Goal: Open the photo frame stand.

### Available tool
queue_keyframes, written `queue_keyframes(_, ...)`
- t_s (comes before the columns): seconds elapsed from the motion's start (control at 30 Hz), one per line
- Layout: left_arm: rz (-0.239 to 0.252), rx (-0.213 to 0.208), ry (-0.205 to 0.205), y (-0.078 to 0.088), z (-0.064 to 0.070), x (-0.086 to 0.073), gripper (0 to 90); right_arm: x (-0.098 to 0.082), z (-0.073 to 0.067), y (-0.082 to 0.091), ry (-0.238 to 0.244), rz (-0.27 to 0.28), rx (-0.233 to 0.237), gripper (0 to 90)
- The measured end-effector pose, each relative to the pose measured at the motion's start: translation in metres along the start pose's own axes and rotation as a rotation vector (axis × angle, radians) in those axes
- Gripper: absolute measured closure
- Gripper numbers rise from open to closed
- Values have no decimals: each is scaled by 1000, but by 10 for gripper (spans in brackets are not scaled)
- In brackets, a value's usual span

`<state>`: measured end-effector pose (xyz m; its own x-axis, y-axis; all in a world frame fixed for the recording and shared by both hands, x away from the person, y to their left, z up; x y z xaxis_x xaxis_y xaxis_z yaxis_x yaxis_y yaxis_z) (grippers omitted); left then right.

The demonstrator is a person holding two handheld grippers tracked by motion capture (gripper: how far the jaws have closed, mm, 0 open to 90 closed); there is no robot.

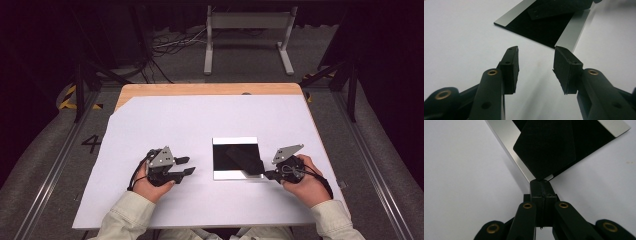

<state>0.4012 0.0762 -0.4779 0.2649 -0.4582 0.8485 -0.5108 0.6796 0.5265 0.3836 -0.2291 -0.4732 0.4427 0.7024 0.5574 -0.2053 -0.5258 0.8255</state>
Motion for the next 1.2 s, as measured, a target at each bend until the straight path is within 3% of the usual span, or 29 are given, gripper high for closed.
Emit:
queue_keyframes(0.23, -1, 4, 1, 0, -1, 0, 561, 7, -1, 6, 2, 83, 4, 900)
queue_keyframes(0.4, 3, 11, 4, 0, -2, 0, 544, 13, 0, 11, 9, 181, 20, 900)
queue_keyframes(0.6, 10, 11, -1, -2, -2, -1, 534, 16, 2, 11, 1, 258, 39, 900)
queue_keyframes(0.93, -4, 5, 13, -6, -5, -5, 526, 25, 1, 14, 0, 397, 23, 900)
queue_keyframes(1.13, -13, 7, 24, -7, -6, -7, 530, 31, 1, 15, -18, 488, 15, 900)
queue_keyframes(1.2, -16, 5, 26, -7, -7, -7, 531, 32, 2, 14, -48, 526, 29, 900)
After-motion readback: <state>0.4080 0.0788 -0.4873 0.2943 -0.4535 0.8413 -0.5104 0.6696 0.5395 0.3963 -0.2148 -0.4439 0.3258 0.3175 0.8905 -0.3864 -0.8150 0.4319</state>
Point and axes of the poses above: each handheld gripper's, and its own axes: y roughly backward along the jaws, x roughly out of its top, z roughly to its right, the point moved 8 cm from there along -y, roughly forward along the jaws, and after that the axes turned 8 degrees about x, right-handed, at the moved point
